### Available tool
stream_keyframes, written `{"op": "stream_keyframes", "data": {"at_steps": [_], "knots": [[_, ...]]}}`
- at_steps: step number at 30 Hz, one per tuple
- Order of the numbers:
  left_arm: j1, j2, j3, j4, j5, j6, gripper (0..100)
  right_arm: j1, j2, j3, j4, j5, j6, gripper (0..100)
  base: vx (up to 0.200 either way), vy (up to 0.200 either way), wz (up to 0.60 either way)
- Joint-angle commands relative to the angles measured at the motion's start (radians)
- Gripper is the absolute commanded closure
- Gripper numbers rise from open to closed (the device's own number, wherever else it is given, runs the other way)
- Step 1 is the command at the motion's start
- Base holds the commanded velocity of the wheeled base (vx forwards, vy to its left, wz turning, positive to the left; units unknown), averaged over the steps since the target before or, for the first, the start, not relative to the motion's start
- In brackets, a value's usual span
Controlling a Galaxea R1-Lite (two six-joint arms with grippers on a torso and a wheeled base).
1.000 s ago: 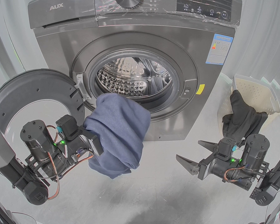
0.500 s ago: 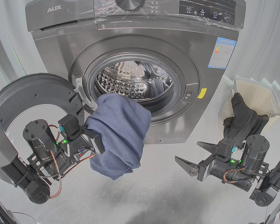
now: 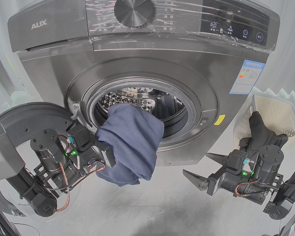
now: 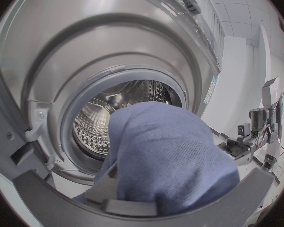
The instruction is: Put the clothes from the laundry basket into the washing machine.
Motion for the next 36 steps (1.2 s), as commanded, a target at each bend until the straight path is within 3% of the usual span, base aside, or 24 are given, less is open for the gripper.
{"op": "stream_keyframes", "data": {"at_steps": [1,16,23,30,36], "knots": [[-0.020,0.018,0.001,0.000,-0.001,0.000,100,0.012,-0.002,0.005,-0.002,0.000,0.000,0,0.000,0.000,0.00],[-0.068,0.057,-0.005,0.000,0.002,0.002,100,0.055,-0.001,0.007,-0.002,-0.005,0.006,0,0.000,0.000,0.00],[-0.094,0.192,-0.172,0.001,0.019,0.014,100,0.066,0.001,0.005,-0.004,-0.006,0.008,0,0.000,0.000,0.00],[-0.091,0.265,-0.307,0.001,0.014,-0.018,100,0.066,-0.010,0.005,-0.004,-0.006,0.006,0,0.000,0.000,0.00],[-0.085,0.281,-0.315,0.006,0.025,-0.018,100,0.066,-0.008,0.000,-0.004,-0.005,0.006,0,0.000,0.000,0.00]]}}
